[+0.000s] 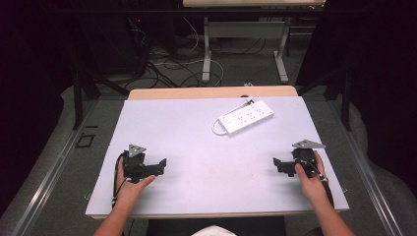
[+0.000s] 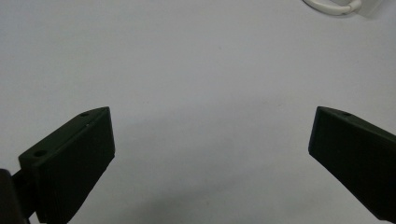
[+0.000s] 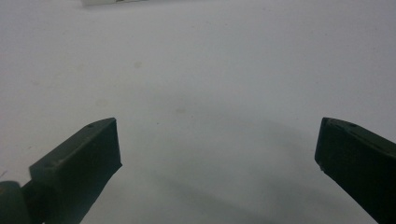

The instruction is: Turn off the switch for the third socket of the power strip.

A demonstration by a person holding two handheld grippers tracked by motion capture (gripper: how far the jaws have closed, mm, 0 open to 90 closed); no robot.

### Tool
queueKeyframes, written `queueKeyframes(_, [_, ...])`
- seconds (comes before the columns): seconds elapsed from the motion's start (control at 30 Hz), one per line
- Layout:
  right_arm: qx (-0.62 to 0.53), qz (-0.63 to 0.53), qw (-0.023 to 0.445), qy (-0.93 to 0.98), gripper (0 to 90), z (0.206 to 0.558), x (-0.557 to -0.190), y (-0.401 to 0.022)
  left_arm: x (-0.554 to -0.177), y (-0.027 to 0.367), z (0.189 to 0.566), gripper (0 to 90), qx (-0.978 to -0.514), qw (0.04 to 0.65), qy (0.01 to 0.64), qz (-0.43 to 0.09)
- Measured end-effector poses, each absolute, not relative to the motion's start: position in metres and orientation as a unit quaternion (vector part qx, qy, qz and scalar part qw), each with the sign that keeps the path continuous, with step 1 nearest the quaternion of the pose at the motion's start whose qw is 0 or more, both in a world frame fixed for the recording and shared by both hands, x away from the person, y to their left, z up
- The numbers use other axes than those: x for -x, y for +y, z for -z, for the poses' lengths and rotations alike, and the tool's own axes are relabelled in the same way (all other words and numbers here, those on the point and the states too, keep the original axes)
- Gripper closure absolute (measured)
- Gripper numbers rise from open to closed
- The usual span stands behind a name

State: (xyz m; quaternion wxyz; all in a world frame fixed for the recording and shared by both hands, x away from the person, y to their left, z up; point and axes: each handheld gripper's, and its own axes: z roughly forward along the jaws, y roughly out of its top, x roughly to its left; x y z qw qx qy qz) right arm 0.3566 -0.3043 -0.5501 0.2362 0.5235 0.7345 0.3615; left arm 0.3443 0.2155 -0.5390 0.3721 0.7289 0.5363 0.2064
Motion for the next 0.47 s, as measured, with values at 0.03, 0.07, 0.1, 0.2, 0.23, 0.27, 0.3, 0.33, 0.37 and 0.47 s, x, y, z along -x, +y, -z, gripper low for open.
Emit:
queueKeyframes(0.03, [-0.525,-0.362,0.236,0.733,0.0,0.5504,-0.3565,-0.3048,-0.3444,0.2154,0.5390,0.3,-0.729,0.372,0.536,-0.206])
queueKeyframes(0.07, [-0.526,-0.362,0.237,0.733,0.0,0.5508,-0.3564,-0.3055,-0.3445,0.2154,0.5391,0.3,-0.729,0.371,0.536,-0.206])
queueKeyframes(0.1, [-0.528,-0.362,0.234,0.731,0.0,0.5510,-0.3564,-0.3056,-0.3446,0.2156,0.5390,0.3,-0.730,0.371,0.536,-0.206])
queueKeyframes(0.2, [-0.529,-0.365,0.234,0.730,0.1,0.5512,-0.3558,-0.3061,-0.3450,0.2159,0.5390,0.3,-0.729,0.371,0.536,-0.206])
queueKeyframes(0.23, [-0.530,-0.365,0.232,0.729,0.1,0.5512,-0.3556,-0.3060,-0.3453,0.2160,0.5391,0.3,-0.729,0.372,0.536,-0.207])
queueKeyframes(0.27, [-0.529,-0.365,0.232,0.730,0.1,0.5513,-0.3557,-0.3064,-0.3454,0.2160,0.5391,0.3,-0.729,0.372,0.537,-0.207])
queueKeyframes(0.3, [-0.530,-0.364,0.233,0.730,0.2,0.5514,-0.3558,-0.3065,-0.3455,0.2158,0.5392,0.3,-0.728,0.372,0.538,-0.207])
queueKeyframes(0.33, [-0.531,-0.364,0.233,0.729,0.3,0.5514,-0.3558,-0.3067,-0.3454,0.2159,0.5390,0.3,-0.729,0.371,0.537,-0.207])
queueKeyframes(0.37, [-0.531,-0.364,0.233,0.729,0.3,0.5514,-0.3558,-0.3069,-0.3454,0.2156,0.5389,0.3,-0.728,0.371,0.538,-0.206])
queueKeyframes(0.47, [-0.532,-0.368,0.233,0.727,0.3,0.5509,-0.3562,-0.3076,-0.3457,0.2150,0.5392,0.3,-0.724,0.373,0.544,-0.204])
